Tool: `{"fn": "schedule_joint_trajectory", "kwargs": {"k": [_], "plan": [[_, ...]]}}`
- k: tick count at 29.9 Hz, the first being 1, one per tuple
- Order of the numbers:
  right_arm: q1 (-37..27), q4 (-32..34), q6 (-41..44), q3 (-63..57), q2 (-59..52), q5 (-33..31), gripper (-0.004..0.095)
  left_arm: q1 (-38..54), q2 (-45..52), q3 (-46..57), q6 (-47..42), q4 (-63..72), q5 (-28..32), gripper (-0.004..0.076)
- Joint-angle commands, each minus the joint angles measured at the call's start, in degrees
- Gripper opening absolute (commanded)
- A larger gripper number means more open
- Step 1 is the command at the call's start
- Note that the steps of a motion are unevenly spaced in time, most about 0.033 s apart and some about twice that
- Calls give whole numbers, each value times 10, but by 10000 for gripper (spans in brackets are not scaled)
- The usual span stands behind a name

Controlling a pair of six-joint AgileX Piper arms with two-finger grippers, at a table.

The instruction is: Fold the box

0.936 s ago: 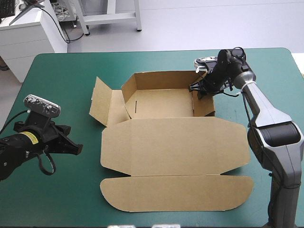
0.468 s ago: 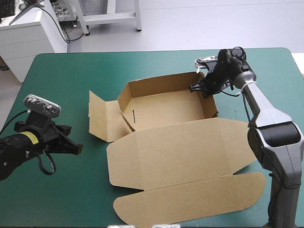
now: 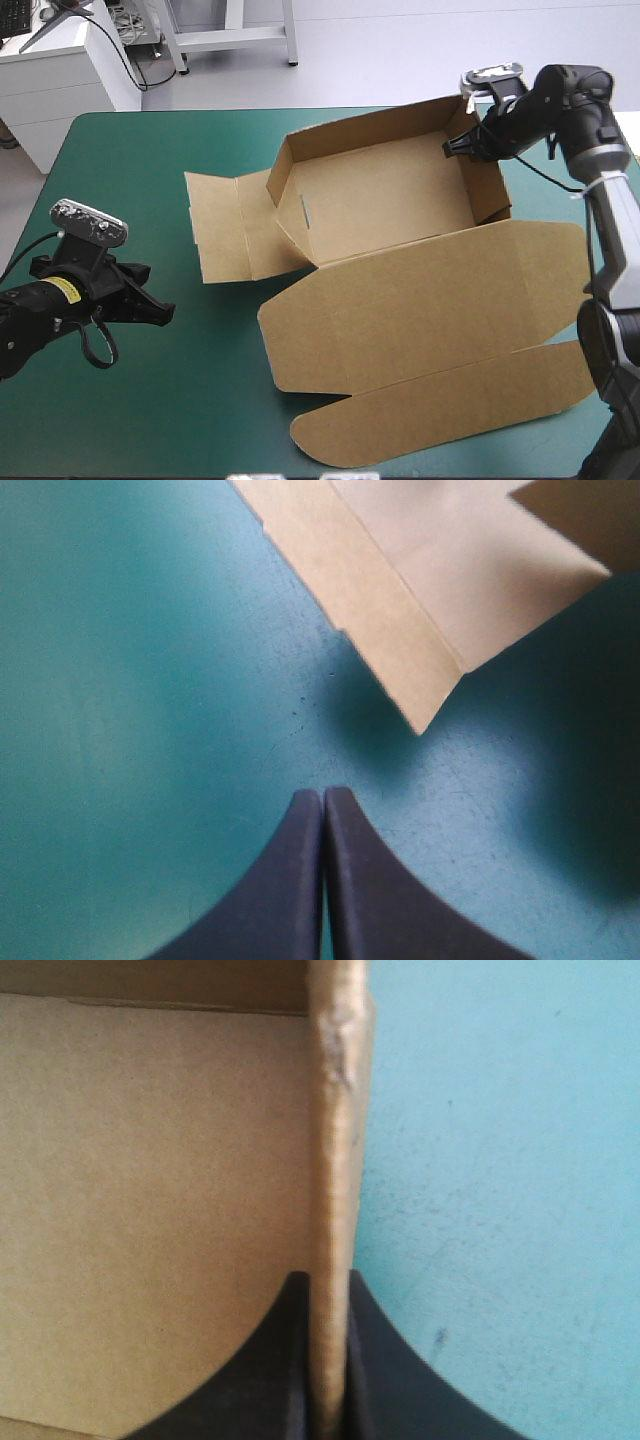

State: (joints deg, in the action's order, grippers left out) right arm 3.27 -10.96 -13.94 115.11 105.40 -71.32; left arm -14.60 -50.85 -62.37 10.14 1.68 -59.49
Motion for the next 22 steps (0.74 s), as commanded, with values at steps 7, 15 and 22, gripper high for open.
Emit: {"fn": "schedule_joint_trajectory", "kwargs": {"k": [7,15,22], "plan": [[-77,-62,-38,8,-162,-4,-19,-1,6,-14,-6,12,27,-9],[-158,-114,-92,-78,-272,-4,-19,-1,6,-14,-26,-10,36,-9],[-186,-149,-113,-120,-323,-4,-19,4,-10,-14,-28,-40,42,18]]}}
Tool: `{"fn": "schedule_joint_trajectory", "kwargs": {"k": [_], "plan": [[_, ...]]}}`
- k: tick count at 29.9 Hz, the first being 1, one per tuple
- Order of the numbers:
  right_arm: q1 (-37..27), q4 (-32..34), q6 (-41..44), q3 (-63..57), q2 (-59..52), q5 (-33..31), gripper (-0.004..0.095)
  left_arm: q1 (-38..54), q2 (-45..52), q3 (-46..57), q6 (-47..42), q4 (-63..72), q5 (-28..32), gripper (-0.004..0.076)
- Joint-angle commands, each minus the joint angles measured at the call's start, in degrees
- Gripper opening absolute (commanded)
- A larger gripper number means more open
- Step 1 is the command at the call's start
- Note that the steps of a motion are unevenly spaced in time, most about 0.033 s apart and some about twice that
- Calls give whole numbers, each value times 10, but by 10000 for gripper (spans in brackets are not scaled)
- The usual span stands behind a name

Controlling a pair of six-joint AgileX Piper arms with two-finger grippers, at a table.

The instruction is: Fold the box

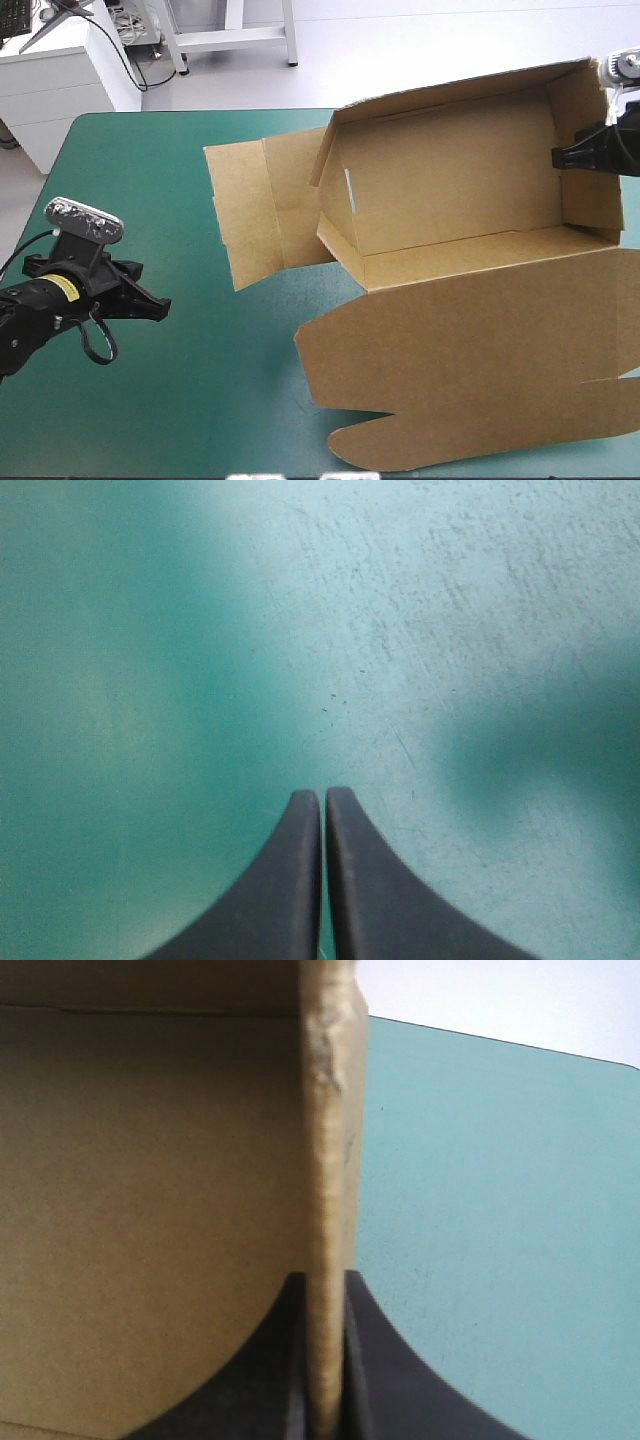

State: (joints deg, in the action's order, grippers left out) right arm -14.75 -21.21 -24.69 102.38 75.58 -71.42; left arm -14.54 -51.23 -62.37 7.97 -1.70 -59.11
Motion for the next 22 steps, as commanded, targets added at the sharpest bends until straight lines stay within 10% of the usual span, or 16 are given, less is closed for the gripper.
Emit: {"fn": "schedule_joint_trajectory", "kwargs": {"k": [1,7,22], "plan": [[-6,-53,-9,7,-28,-3,-19,11,-14,-14,-6,-6,39,18],[-6,-77,-11,5,-28,-3,-19,90,-50,-14,32,54,58,18],[-4,-129,-11,4,-28,-3,-19,319,-145,100,492,625,62,17]]}}
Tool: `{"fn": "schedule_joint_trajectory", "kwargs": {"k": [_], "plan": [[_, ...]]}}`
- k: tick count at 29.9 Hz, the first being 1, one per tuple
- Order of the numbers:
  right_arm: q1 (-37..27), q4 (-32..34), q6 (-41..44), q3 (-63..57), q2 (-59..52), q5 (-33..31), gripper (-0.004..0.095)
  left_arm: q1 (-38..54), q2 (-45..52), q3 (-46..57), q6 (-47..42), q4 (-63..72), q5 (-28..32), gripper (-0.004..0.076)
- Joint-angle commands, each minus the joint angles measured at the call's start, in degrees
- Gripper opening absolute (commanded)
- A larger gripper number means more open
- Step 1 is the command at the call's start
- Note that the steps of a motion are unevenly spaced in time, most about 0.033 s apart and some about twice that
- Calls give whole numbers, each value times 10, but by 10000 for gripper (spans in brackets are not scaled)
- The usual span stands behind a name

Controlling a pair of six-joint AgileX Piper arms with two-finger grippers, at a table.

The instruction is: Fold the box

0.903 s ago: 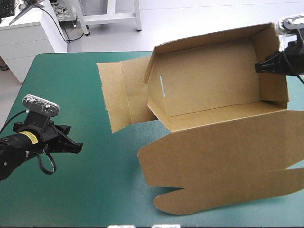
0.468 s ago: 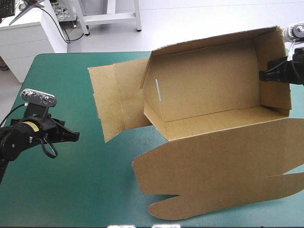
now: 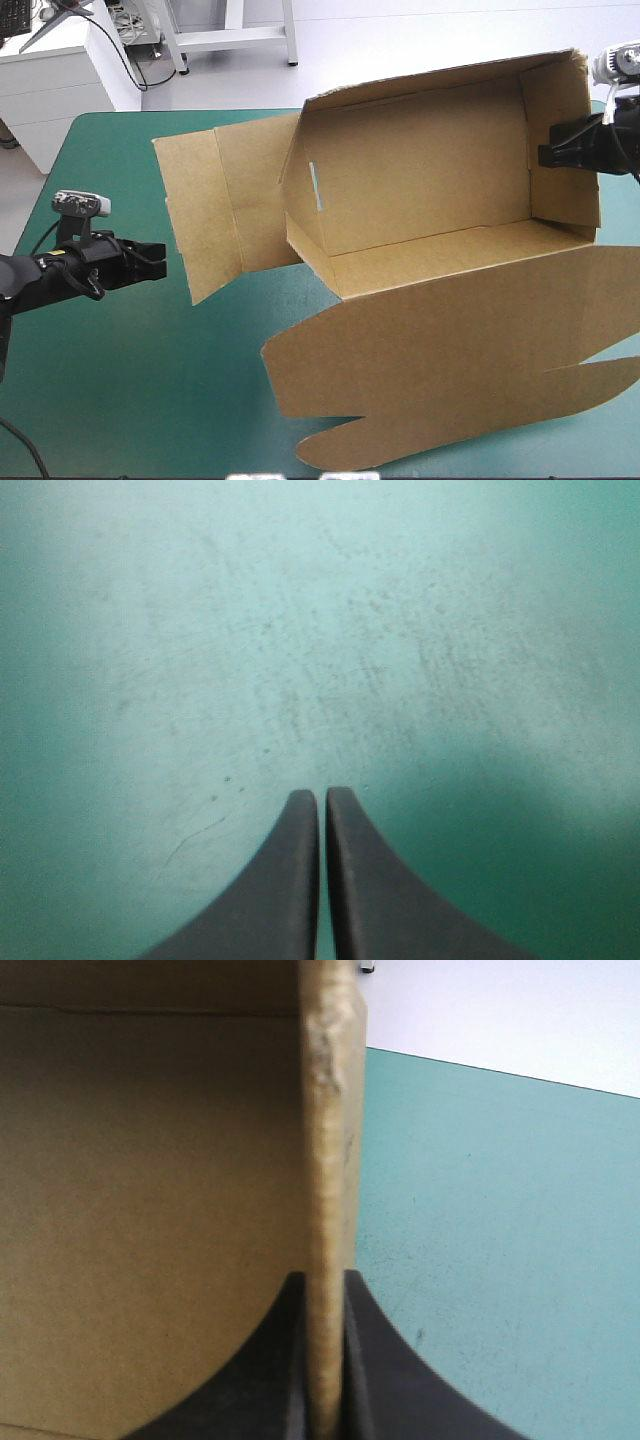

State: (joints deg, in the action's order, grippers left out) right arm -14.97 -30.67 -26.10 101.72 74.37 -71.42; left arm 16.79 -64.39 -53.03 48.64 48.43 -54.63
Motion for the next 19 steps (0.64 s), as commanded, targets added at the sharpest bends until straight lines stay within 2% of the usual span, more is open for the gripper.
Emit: {"fn": "schedule_joint_trajectory", "kwargs": {"k": [1,6,9,12,17,19], "plan": [[0,-36,3,11,-16,-3,-19,6,-25,12,104,148,18,17],[33,-29,3,10,-16,-3,-19,5,-84,15,119,206,14,13],[58,-20,3,10,-16,-3,-19,5,-122,15,153,242,-33,55],[67,-20,9,10,-15,-3,-19,5,-150,15,188,306,-77,188],[69,-20,22,10,-15,-3,-19,4,-166,15,255,389,-161,525],[72,-21,22,10,-15,-3,-19,4,-166,15,263,411,-185,589]]}}
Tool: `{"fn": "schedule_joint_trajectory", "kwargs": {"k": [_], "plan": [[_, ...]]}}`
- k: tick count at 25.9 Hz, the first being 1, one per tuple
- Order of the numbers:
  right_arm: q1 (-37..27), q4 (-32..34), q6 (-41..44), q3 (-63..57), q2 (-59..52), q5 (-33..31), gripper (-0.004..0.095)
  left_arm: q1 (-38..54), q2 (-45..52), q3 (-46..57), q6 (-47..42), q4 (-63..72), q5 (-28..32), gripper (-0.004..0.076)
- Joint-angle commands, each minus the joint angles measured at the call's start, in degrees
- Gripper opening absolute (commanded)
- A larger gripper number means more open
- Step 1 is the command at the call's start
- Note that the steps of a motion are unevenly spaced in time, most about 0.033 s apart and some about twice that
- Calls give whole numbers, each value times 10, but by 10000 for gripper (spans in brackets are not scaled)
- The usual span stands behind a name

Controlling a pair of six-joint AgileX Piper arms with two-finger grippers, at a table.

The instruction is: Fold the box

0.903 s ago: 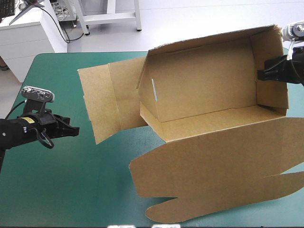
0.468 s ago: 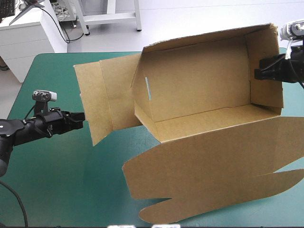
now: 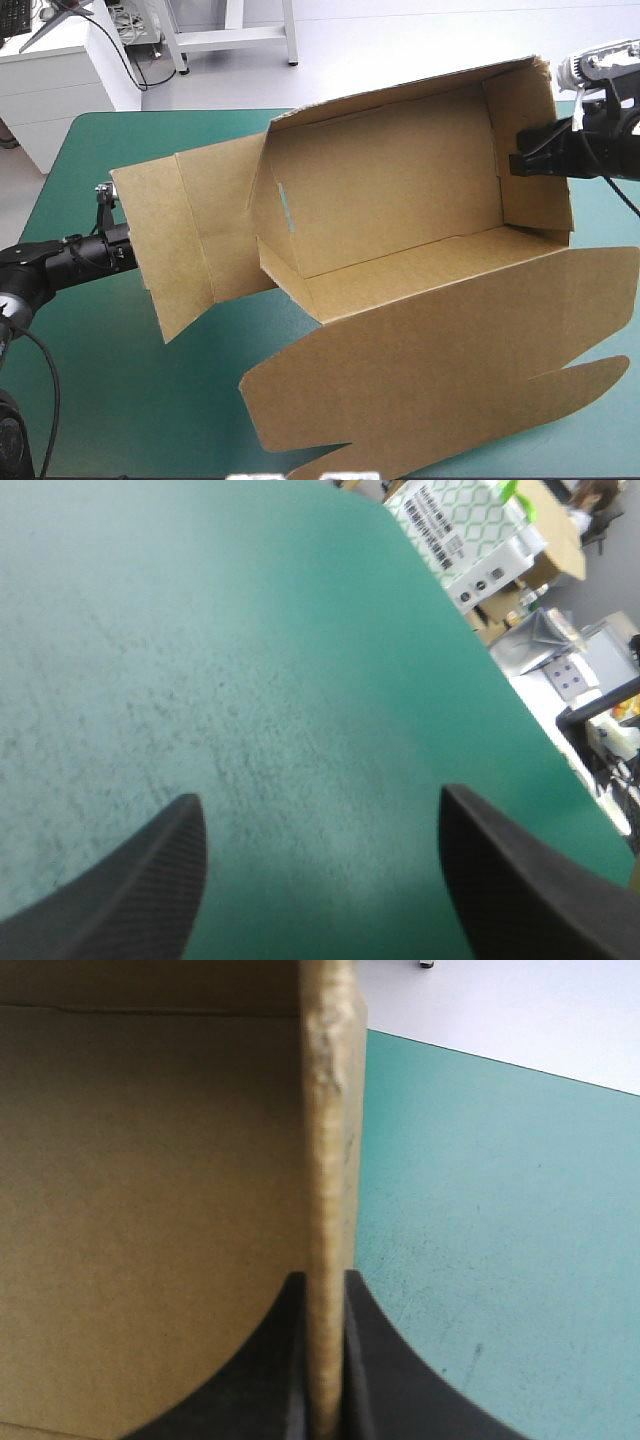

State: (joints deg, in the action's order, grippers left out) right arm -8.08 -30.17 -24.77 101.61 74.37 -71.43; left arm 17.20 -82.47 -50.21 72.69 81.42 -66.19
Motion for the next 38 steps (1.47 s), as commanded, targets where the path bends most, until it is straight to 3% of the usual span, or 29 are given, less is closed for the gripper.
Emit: {"fn": "schedule_joint_trajectory", "kwargs": {"k": [1,14,24,26,31,33,38], "plan": [[3,-29,10,11,-15,-3,-19,0,15,-13,22,91,-81,601],[3,-29,25,11,1,-2,-11,-65,27,-13,22,100,-84,602],[3,-12,38,11,17,17,5,-63,59,-13,22,118,-84,602],[20,3,44,11,24,23,5,-63,73,-13,21,126,-84,602],[138,136,123,12,48,103,5,-63,120,-13,7,139,-84,602],[157,169,145,12,55,123,5,-63,133,-13,3,140,-84,602],[195,184,171,12,76,170,5,-63,157,-21,-9,144,-84,602]]}}
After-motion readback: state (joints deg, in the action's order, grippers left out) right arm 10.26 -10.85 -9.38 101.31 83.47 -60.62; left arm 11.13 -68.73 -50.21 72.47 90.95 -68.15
